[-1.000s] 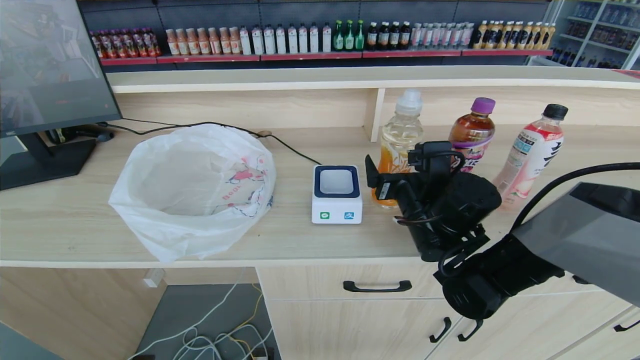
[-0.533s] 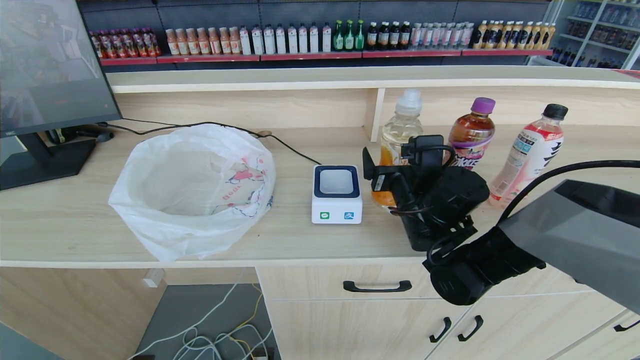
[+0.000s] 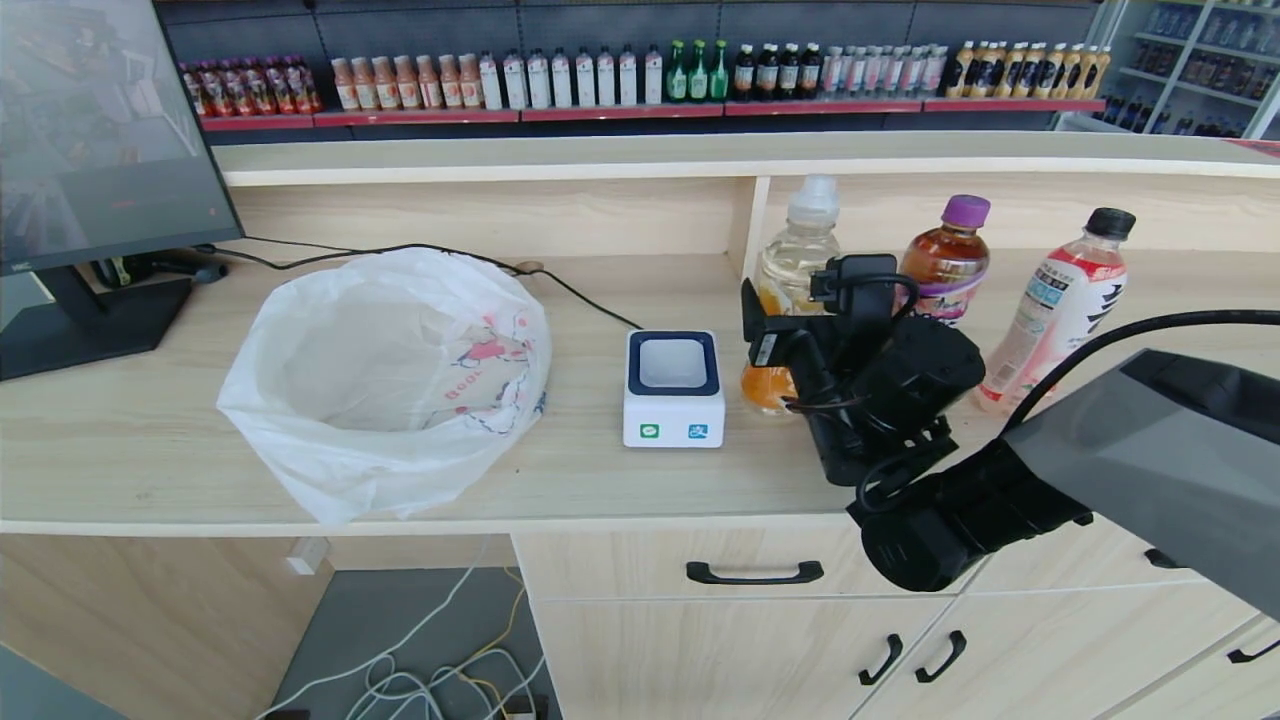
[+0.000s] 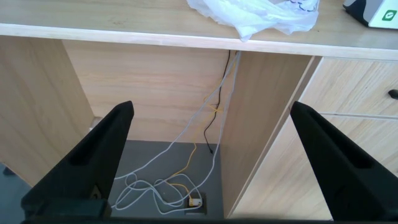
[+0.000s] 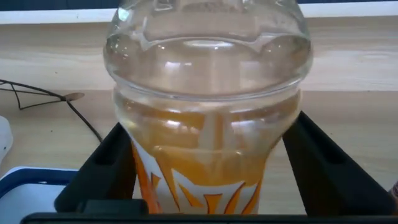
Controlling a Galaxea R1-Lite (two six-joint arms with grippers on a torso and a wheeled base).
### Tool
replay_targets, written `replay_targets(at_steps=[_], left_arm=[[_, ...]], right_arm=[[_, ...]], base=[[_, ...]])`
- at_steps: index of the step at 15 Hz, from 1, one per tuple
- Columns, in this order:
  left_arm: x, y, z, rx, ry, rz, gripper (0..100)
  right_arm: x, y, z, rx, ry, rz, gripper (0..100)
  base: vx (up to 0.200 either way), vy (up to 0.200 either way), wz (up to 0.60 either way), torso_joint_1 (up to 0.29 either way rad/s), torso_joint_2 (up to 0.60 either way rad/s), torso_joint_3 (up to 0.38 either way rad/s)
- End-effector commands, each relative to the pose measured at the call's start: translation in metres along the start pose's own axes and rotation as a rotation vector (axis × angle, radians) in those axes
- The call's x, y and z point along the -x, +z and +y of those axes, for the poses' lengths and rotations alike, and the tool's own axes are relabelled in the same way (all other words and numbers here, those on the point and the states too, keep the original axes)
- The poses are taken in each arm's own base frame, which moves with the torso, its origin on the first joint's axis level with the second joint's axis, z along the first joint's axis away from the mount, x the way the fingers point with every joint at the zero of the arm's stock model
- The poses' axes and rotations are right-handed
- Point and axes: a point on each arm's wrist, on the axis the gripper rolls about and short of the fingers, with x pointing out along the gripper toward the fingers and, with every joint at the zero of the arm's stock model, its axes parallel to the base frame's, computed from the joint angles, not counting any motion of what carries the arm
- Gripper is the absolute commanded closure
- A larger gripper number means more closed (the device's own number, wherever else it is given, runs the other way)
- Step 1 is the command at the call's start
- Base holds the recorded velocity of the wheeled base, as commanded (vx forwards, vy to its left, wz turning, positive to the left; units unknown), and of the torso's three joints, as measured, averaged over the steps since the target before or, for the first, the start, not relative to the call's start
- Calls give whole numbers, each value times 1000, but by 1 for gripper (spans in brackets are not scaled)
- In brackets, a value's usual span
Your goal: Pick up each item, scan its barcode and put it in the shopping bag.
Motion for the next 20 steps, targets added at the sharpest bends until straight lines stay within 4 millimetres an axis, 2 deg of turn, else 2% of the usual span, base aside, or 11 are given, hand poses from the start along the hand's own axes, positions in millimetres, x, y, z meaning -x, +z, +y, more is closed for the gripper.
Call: replay_targets(at_steps=[1,6,11,13,14,16,20], left_arm=[[0,0,0,0,0,0,0],[0,0,0,0,0,0,0],[0,0,0,0,0,0,0],[0,0,0,0,0,0,0],[0,0,0,0,0,0,0],[0,0,0,0,0,0,0],[0,0,0,0,0,0,0]], right_arm=[[0,4,0,-5,-2,-9,100],[2,15,3,-27,12,-28,100],[13,43,5,-54,35,-62,100],[30,67,7,-73,67,-76,100],[35,70,10,-84,84,-73,100],[59,83,2,-90,106,-44,100],[93,91,-5,-93,154,-2,100]], base=[[0,0,0,0,0,0],[0,0,0,0,0,0],[0,0,0,0,0,0],[0,0,0,0,0,0],[0,0,0,0,0,0],[0,0,0,0,0,0],[0,0,0,0,0,0]])
